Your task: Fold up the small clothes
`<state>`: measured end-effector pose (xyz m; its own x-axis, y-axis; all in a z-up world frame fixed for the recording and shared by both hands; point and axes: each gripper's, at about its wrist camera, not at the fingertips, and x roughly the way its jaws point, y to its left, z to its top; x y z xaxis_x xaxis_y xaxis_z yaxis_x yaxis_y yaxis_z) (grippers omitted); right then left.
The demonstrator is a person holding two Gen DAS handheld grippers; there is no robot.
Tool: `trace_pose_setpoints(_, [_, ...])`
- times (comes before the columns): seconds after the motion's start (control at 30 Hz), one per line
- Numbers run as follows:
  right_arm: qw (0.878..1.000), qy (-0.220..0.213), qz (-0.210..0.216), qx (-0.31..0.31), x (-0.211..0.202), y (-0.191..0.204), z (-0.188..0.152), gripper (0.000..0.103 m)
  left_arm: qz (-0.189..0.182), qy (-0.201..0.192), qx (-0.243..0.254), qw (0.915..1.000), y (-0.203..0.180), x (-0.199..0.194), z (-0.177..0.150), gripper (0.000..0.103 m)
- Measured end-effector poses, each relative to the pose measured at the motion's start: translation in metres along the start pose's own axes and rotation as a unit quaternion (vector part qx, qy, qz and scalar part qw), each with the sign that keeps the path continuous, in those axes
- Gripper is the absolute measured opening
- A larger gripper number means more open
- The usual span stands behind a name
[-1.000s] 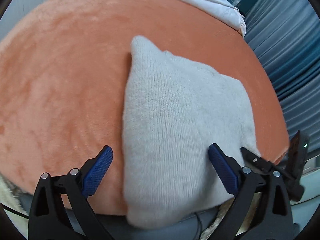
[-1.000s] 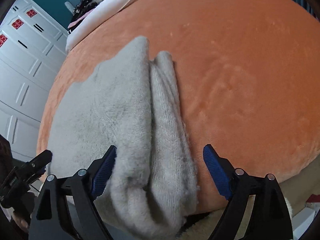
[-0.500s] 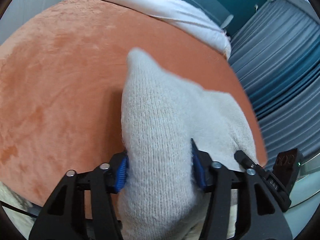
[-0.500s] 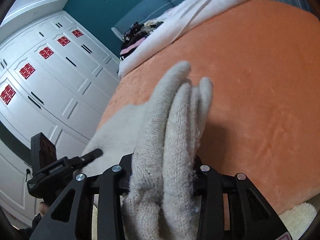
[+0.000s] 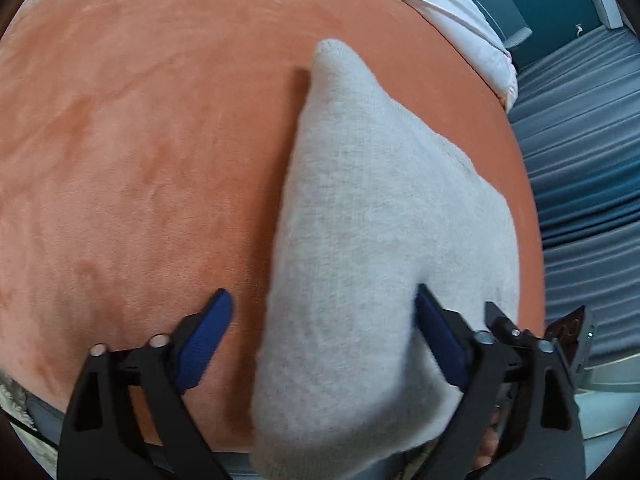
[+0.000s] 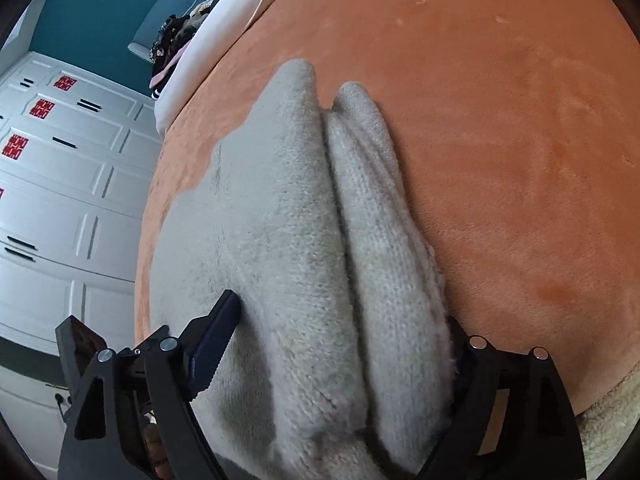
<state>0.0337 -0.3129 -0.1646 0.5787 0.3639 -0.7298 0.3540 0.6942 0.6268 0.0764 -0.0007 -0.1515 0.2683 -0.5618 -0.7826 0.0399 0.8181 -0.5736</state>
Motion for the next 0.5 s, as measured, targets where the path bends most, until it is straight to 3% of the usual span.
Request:
trace_pose_setpoints(0.03, [1.000,-0.007,0.001,-0.001,-0.006,0.002,-0.002,0.065,-0.013,0.009,0.003,0.9999,-0.004,-0.002,0.002,0.060])
trace_pose_setpoints(0.07, [1.000,-0.017,-0.002,-0.003,-0.011,0.007,-0.002,0.049,-0.012,0.007,0.005,0.9999,-0.009,-0.007,0.004,0.057])
trace_pose_setpoints(0.1, [1.000,-0.025,0.003,-0.005,-0.017,0.014,0.000,0.039,-0.021,0.004,0.012,0.9997,-0.015,-0.014,0.007,0.050])
trace_pose_setpoints(0.33, [0.993,-0.095,0.053,-0.049,-0.104,0.057,-0.005,0.035,-0.074,-0.042,0.077,0.9934,-0.063,-0.090,0.007,0.044])
trace_pose_setpoints(0.5, [0.973,-0.182,0.087,-0.111,-0.190,0.107,-0.006,0.035,-0.100,-0.104,0.148,0.9783,-0.116,-0.162,0.005,0.044])
